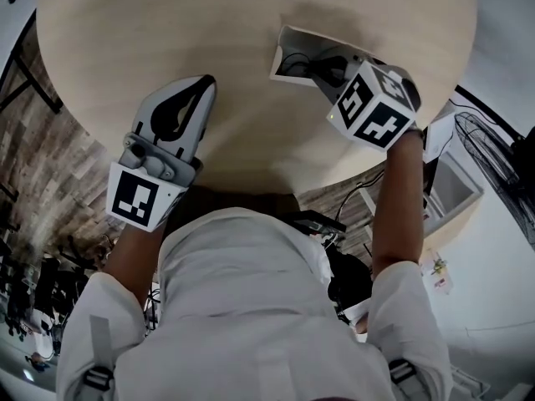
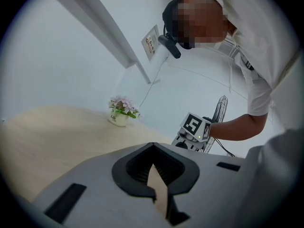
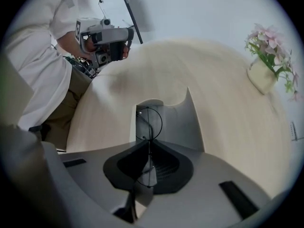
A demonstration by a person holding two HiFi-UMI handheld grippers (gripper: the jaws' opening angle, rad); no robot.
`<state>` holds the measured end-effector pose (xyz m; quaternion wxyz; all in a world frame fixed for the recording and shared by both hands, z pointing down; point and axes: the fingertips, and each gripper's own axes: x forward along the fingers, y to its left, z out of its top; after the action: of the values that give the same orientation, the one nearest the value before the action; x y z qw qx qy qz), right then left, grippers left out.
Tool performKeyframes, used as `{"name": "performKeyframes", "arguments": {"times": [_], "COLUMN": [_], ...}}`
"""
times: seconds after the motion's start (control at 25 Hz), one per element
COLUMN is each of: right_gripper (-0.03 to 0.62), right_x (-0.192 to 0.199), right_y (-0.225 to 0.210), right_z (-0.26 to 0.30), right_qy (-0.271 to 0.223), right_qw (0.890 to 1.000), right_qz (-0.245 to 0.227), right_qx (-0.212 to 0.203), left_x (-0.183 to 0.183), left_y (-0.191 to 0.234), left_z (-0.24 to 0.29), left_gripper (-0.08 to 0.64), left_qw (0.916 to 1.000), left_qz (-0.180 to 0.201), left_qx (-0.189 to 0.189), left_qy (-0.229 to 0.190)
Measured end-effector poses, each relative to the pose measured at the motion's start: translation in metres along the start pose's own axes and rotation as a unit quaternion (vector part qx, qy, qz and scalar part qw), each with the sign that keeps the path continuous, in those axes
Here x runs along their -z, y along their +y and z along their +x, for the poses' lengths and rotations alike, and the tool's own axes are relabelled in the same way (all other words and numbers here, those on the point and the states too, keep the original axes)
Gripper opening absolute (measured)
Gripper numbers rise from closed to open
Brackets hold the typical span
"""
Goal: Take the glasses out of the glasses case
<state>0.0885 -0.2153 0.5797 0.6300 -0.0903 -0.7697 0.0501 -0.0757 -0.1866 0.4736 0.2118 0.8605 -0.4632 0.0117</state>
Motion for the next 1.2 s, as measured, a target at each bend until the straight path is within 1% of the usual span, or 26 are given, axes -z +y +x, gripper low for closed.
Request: {"name": "performKeyframes", "arguments": {"times": [0.08,0.16,0.24,0.32,0.36,0.4,0.44,0.52,0.6,0.72,0.76,0.88,1.04,1.08,1.2], "right_gripper": [0.035,0.032,0.032,0.032,0.032,0.031,0.031,0.031,0.031,0.031,0.031,0.031,0.031,0.031,0.031], "right_x": [0.002,0.004,0.004,0.004,0.002,-0.002,-0.007,-0.021,-0.035,-0.05,-0.052,-0.052,-0.041,-0.036,-0.015], "right_y": [0.0,-0.004,-0.012,-0.015,-0.015,-0.016,-0.017,-0.015,-0.001,0.027,0.038,0.068,0.097,0.103,0.124], "right_z": [-0.006,-0.015,-0.026,-0.045,-0.058,-0.073,-0.088,-0.125,-0.166,-0.232,-0.254,-0.313,-0.374,-0.388,-0.423], "right_qy": [-0.005,-0.016,-0.038,-0.065,-0.084,-0.109,-0.14,-0.22,-0.305,-0.426,-0.46,-0.55,-0.622,-0.638,-0.676], "right_qw": [1.0,0.998,0.994,0.989,0.985,0.98,0.972,0.95,0.919,0.861,0.841,0.779,0.707,0.687,0.623], "right_qz": [-0.016,-0.025,-0.025,-0.021,-0.017,-0.012,-0.005,0.017,0.051,0.108,0.116,0.112,0.13,0.138,0.17], "right_qx": [0.025,0.059,0.099,0.132,0.149,0.168,0.188,0.222,0.242,0.256,0.26,0.278,0.311,0.32,0.355], "left_x": [-0.005,-0.013,-0.028,-0.048,-0.055,-0.061,-0.069,-0.088,-0.109,-0.142,-0.152,-0.181,-0.214,-0.224,-0.254], "left_y": [-0.004,-0.006,-0.005,-0.008,-0.011,-0.013,-0.014,-0.021,-0.033,-0.055,-0.064,-0.091,-0.118,-0.122,-0.133], "left_z": [-0.001,-0.004,-0.005,-0.006,-0.009,-0.01,-0.011,-0.013,-0.018,-0.028,-0.032,-0.042,-0.053,-0.056,-0.067], "left_gripper": [0.014,0.013,0.012,0.014,0.013,0.014,0.014,0.013,0.013,0.012,0.013,0.013,0.013,0.013,0.012], "left_qw": [1.0,0.9999,0.9996,0.9989,0.9986,0.9984,0.9979,0.9964,0.9945,0.9915,0.9906,0.9872,0.9821,0.9809,0.976], "left_qz": [0.004,0.014,0.023,0.02,0.021,0.026,0.034,0.057,0.077,0.101,0.106,0.124,0.143,0.146,0.158], "left_qx": [0.002,0.001,-0.007,-0.021,-0.026,-0.029,-0.032,-0.033,-0.033,-0.029,-0.026,-0.018,-0.015,-0.014,-0.003], "left_qy": [0.001,0.001,-0.016,-0.037,-0.04,-0.042,-0.044,-0.053,-0.063,-0.077,-0.082,-0.099,-0.122,-0.128,-0.15]}}
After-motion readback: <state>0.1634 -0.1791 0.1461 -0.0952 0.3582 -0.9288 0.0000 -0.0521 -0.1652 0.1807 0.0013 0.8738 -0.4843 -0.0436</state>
